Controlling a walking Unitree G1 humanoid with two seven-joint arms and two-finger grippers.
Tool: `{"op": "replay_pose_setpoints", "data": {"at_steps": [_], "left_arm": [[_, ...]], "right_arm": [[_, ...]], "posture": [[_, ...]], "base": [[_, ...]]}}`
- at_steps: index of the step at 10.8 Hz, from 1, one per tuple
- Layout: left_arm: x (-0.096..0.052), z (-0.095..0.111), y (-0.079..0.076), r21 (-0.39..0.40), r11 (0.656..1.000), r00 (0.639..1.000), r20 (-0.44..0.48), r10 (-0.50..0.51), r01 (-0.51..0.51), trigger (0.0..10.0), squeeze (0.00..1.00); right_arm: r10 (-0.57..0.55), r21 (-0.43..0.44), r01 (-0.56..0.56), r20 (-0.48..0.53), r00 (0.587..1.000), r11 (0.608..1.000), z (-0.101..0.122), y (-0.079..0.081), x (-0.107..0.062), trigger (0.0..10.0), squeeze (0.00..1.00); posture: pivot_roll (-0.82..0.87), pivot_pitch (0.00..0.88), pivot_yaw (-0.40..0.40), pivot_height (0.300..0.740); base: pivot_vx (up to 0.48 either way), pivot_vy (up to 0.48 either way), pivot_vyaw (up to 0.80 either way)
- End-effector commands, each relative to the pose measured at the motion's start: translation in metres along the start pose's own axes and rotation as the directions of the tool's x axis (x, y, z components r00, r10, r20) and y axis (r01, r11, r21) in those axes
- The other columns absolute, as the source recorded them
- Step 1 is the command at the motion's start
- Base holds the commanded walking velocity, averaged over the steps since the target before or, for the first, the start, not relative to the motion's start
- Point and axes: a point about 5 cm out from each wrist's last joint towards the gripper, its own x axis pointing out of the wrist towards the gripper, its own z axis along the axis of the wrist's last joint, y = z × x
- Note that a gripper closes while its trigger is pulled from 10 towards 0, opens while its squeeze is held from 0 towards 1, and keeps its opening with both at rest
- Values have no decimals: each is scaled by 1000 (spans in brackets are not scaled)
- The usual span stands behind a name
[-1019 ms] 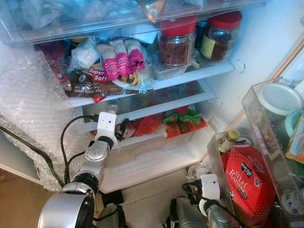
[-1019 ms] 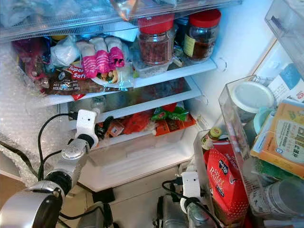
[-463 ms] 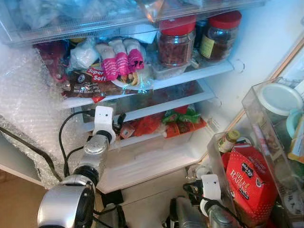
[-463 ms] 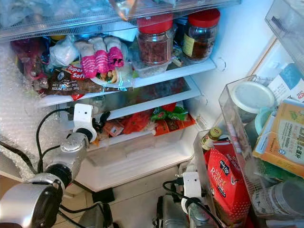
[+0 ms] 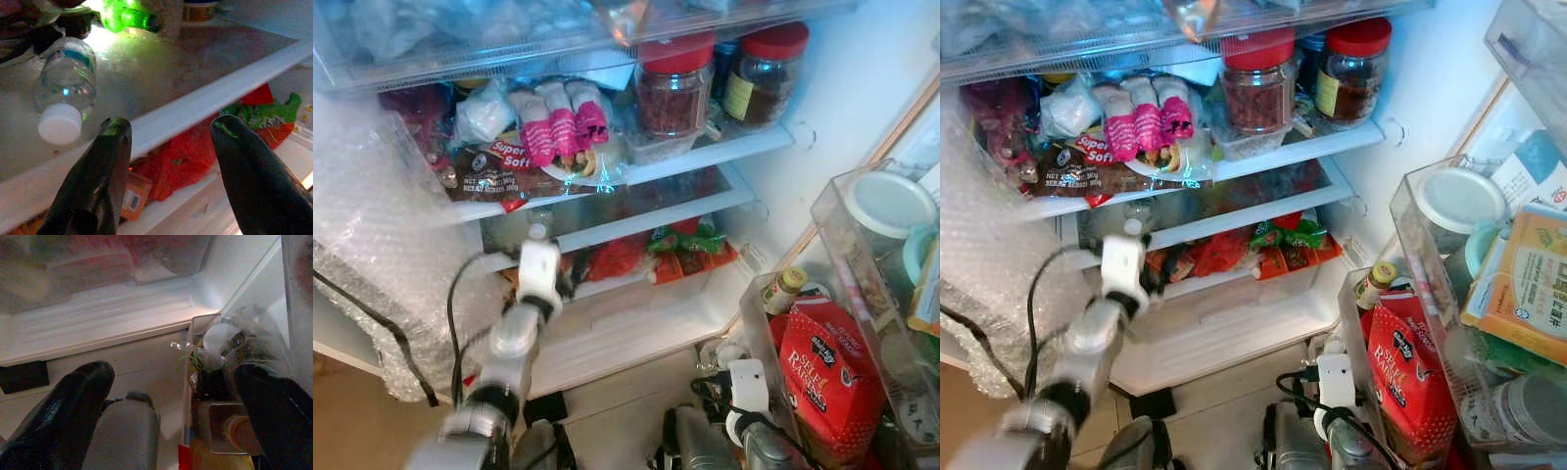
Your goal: Restocking fridge
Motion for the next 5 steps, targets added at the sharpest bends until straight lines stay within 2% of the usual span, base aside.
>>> {"op": "replay_pose_setpoints", "data": {"at_steps": [1,3,5], "left_arm": [[-3,2,-2,21,1000,1000,21,-20,19,10000,0],[-12,4,2,38,999,999,46,0,-2,10000,0],[-23,0,0,15,1000,999,34,5,-5,10000,0]], "right_arm": [[-5,9,5,-35,999,1000,-9,-1,-3,10000,0],[-5,9,6,-45,999,1000,-11,0,-3,10000,0],[-2,3,2,-63,998,1000,-13,0,-3,10000,0]], "posture": [[-216,168,-3,647],[-215,159,1,647],[-209,140,4,647]], "base": [[0,0,0],[0,0,0],[0,0,0]]}}
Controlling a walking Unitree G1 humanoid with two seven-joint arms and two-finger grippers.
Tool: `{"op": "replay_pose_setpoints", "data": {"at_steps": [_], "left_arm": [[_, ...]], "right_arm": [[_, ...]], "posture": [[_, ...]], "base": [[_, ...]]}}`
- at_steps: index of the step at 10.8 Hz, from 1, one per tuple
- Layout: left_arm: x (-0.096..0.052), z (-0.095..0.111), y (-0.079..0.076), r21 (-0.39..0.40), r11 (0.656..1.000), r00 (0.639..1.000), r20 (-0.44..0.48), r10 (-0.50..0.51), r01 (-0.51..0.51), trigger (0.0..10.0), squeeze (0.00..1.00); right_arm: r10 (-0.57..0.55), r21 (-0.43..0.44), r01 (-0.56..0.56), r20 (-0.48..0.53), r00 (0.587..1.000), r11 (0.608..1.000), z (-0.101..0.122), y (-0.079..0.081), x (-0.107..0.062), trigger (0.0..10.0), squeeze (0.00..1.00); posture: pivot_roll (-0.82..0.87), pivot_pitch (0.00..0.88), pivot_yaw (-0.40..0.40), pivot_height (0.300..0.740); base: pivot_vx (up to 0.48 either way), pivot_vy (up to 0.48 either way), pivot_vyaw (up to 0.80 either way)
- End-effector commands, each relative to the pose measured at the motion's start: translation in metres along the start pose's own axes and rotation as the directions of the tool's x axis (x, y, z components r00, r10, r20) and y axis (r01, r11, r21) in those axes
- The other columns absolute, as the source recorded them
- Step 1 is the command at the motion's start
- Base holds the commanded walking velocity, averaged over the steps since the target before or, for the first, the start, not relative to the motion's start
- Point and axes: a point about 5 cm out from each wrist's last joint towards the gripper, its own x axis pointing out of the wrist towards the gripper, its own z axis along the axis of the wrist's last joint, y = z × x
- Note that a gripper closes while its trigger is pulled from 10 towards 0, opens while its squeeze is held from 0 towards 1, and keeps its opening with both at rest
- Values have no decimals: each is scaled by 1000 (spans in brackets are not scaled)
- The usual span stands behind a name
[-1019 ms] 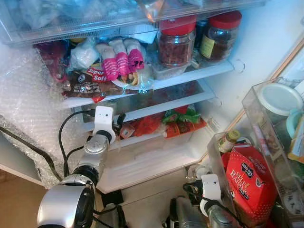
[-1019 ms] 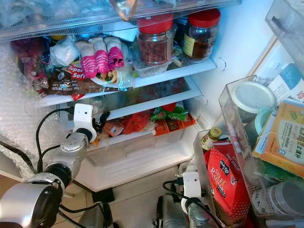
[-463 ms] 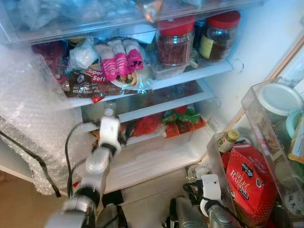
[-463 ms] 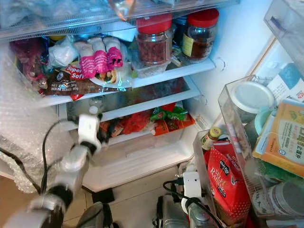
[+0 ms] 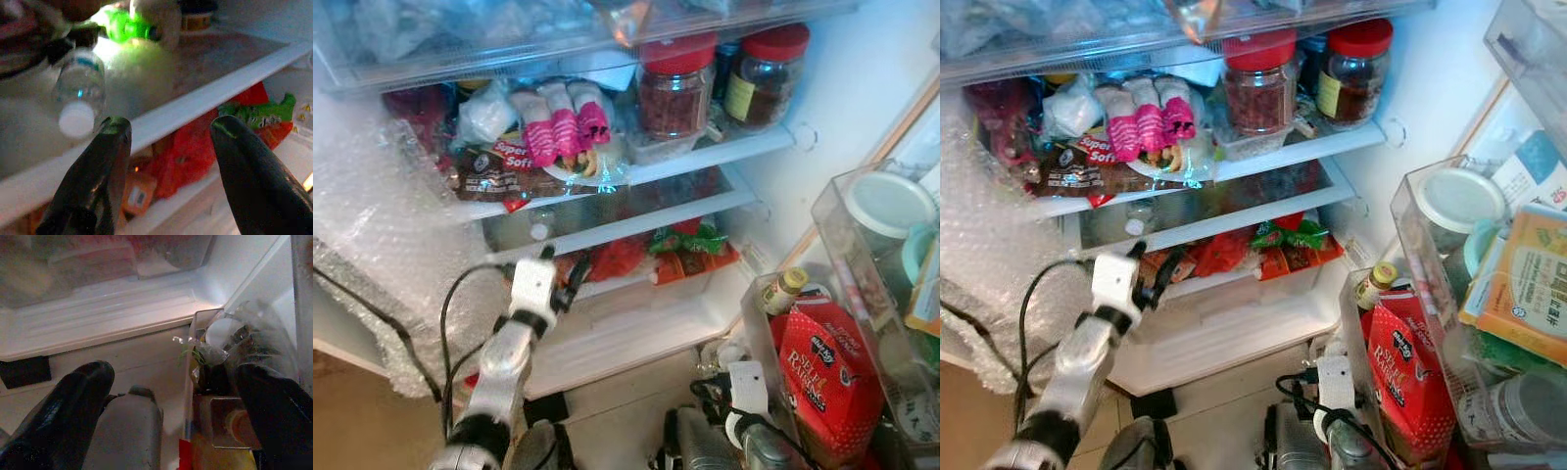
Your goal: Restocking fridge
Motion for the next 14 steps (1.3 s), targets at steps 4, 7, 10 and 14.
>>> {"op": "replay_pose_setpoints", "data": {"at_steps": [4,7,10,14], "left_arm": [[-8,2,-3,-29,1000,1000,-20,-6,5,10000,0],[-10,2,-3,-35,999,1000,-25,-1,0,10000,0],[-13,2,-3,-39,999,999,-41,2,-4,10000,0],[-12,4,-1,-45,999,999,-43,13,-15,10000,0]], "right_arm": [[-5,-4,4,-44,999,1000,-12,0,-3,10000,0],[-3,-8,3,-51,999,1000,-13,1,-4,10000,0],[-4,-8,4,-58,998,1000,-15,2,-4,10000,0],[-8,-7,7,-63,998,1000,-13,1,-3,10000,0]], "posture": [[-204,121,8,647],[-205,110,8,647],[-206,97,12,647],[-200,146,7,647]], "base": [[0,0,0],[0,0,0],[0,0,0],[0,0,0]]}}
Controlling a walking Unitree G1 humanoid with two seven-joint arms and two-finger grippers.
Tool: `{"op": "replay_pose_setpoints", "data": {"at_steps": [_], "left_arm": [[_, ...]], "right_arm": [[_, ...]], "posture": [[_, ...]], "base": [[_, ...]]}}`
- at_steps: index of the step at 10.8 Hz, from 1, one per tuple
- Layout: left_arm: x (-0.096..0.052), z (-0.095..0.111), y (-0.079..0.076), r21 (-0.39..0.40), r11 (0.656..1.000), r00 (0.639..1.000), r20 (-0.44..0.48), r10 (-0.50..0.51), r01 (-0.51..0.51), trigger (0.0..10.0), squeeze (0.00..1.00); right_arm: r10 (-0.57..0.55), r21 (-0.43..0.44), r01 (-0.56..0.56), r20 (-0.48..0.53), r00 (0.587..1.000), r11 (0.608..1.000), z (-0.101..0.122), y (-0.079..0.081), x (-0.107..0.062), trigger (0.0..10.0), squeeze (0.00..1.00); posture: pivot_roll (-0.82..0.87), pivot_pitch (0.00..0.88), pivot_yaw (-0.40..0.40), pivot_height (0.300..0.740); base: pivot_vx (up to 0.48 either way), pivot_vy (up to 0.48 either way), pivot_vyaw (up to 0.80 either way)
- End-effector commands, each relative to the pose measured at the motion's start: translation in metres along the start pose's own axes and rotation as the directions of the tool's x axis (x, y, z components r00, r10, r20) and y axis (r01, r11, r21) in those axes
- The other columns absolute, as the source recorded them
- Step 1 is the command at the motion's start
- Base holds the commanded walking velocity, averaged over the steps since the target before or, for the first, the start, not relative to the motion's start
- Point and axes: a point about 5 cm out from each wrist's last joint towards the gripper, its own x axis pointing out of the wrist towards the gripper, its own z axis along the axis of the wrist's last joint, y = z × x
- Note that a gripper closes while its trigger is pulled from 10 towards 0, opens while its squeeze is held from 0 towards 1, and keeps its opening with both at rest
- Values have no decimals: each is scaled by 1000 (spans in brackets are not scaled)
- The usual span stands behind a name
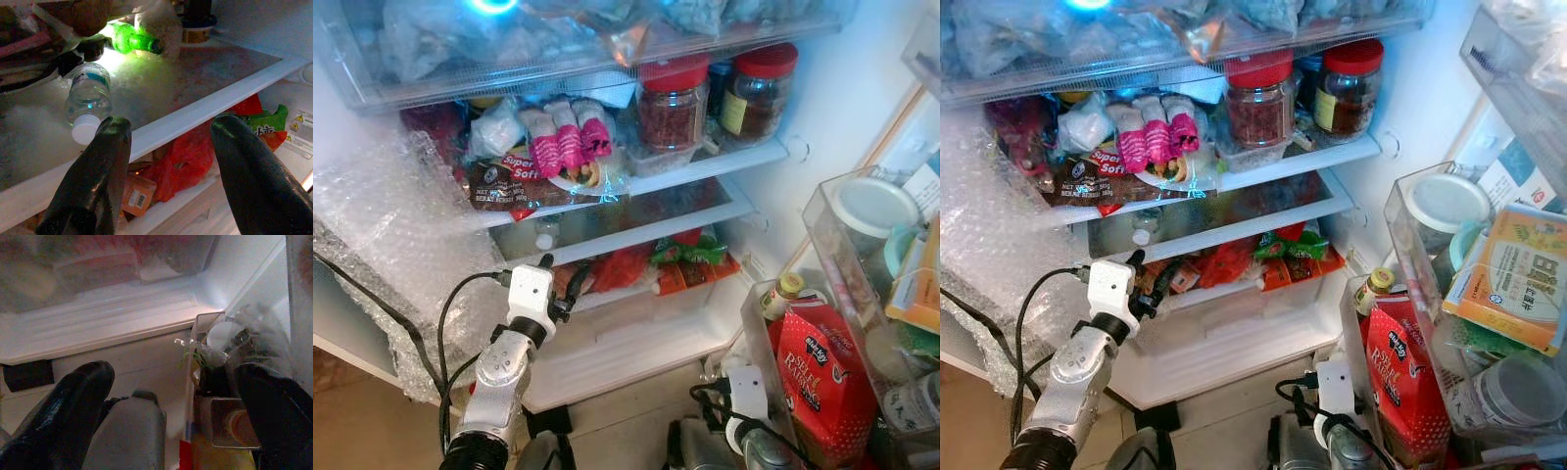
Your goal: Restocking fridge
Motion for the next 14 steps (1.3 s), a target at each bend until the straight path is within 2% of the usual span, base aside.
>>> {"op": "replay_pose_setpoints", "data": {"at_steps": [1,5,14], "left_arm": [[-4,-3,2,-6,1000,1000,-19,13,-13,10000,0],[-4,-1,3,-11,1000,999,-27,24,-25,10000,0],[-5,-2,3,-26,999,999,-37,38,-39,10000,0]], "right_arm": [[-3,-2,3,-24,1000,1000,-5,0,-1,10000,0],[-5,3,5,-28,1000,1000,-3,1,0,10000,0],[-3,-2,3,-37,999,1000,-2,-2,0,10000,0]], "posture": [[-199,153,6,647],[-199,183,4,647],[-200,204,-1,647]], "base": [[0,0,0],[0,0,0],[-254,0,0]]}}
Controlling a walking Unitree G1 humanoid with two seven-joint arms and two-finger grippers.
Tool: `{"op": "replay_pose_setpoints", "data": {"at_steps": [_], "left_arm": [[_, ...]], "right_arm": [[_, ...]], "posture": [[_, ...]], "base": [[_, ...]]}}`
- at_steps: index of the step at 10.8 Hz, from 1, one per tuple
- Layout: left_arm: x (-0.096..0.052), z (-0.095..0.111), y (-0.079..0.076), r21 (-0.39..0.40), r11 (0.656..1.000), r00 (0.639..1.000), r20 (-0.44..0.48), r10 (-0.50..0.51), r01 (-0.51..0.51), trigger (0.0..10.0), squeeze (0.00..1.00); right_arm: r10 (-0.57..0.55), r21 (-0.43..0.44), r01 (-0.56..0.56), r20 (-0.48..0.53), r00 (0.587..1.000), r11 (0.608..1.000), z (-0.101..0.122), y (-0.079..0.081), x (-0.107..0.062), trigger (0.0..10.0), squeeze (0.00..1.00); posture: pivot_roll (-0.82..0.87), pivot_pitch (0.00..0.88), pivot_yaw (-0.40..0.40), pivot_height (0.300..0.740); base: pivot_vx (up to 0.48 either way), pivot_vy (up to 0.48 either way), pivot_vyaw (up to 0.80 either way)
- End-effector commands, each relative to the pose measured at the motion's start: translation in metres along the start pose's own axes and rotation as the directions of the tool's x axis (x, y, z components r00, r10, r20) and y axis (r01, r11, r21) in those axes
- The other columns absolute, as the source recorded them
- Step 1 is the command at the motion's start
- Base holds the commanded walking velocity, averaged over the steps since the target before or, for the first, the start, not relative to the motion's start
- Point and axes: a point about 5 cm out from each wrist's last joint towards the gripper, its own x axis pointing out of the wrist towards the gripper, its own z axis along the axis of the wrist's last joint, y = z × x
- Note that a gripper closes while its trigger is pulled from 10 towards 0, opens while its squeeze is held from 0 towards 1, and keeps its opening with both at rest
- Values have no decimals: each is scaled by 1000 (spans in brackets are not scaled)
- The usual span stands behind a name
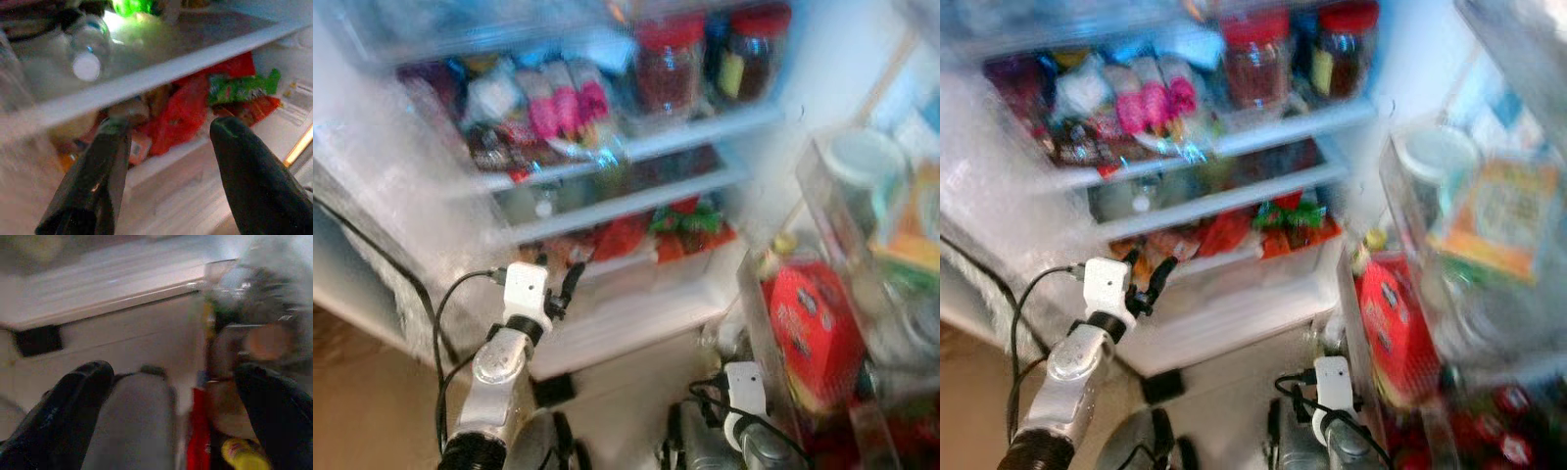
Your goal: Restocking fridge
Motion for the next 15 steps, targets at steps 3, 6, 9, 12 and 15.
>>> {"op": "replay_pose_setpoints", "data": {"at_steps": [3,6,9,12,15], "left_arm": [[-2,-1,2,-7,1000,1000,-11,12,-12,10000,0],[-4,-5,3,-7,1000,999,-26,20,-20,10000,0],[-14,-35,17,10,992,973,-193,127,-128,10000,0],[-22,-68,35,36,971,882,-411,230,-236,10000,0],[-37,-99,39,121,971,745,-623,237,-208,10000,0]], "right_arm": [[-26,2,26,-28,999,1000,-8,-9,-3,10000,0],[-31,4,31,-28,999,1000,-8,-8,-3,10000,0],[-30,6,30,-29,999,1000,-9,-8,-3,10000,0],[-32,4,32,-32,999,999,-10,-8,-3,10000,0],[-39,6,40,-35,999,999,-9,-9,-3,10000,0]], "posture": [[-200,204,-1,647],[-203,202,-1,647],[-201,194,1,647],[-198,179,2,647],[-199,165,-4,647]], "base": [[-262,0,0],[-264,0,0],[-91,0,0],[0,0,0],[0,0,0]]}}
